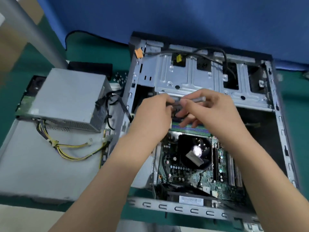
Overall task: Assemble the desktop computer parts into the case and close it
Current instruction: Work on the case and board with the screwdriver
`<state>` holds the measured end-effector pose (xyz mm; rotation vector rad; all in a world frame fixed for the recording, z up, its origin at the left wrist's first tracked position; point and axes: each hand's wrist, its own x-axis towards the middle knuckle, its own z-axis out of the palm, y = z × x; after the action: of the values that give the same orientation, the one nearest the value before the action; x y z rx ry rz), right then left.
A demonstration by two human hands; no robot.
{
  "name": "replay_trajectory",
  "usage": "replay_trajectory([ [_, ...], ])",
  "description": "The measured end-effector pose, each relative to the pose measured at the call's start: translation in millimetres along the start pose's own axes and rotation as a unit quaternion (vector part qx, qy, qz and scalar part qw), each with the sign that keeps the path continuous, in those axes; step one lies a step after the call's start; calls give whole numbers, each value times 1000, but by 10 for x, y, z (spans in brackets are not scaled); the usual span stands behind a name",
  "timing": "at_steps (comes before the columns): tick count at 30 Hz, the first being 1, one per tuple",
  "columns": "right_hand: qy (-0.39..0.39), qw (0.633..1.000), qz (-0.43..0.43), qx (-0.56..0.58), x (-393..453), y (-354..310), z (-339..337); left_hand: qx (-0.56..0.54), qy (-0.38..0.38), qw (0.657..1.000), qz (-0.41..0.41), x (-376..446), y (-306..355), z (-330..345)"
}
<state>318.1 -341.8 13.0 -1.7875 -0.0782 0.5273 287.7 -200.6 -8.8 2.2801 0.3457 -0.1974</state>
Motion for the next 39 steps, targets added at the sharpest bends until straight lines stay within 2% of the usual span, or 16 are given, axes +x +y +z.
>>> replay_trajectory([
  [4, -11, 993, -31, 111, 119, -279, 118, -52, 39, 996, 61, 35, 28, -414],
  [9, -44, 990, -56, 124, 423, -487, 362, -138, 41, 987, 77, 178, -48, -806],
  [11, -27, 989, -80, 122, 578, -517, 467, -152, 61, 984, 77, 296, -140, -922],
  [13, 24, 989, -117, 82, 776, -493, 556, -115, 90, 985, 87, 453, -297, -1058],
  [15, 75, 986, -148, -3, 983, -431, 611, -14, 105, 991, 87, 651, -517, -1181],
  [19, 134, 960, -167, -183, 1260, -246, 646, 99, 81, 991, 43, 1092, -958, -1321],
  [22, 159, 949, -181, -203, 1310, -159, 661, 139, 31, 990, 22, 1438, -1152, -1319],
  [25, 167, 943, -180, -223, 1338, -137, 667, 154, -50, 987, -4, 1775, -1188, -1225],
  [29, 167, 941, -179, -236, 1340, -144, 676, 225, -144, 964, -1, 2110, -1140, -1029],
  [39, 165, 941, -170, -240, 1329, -158, 677, 272, -123, 954, -2, 2274, -1192, -795],
])
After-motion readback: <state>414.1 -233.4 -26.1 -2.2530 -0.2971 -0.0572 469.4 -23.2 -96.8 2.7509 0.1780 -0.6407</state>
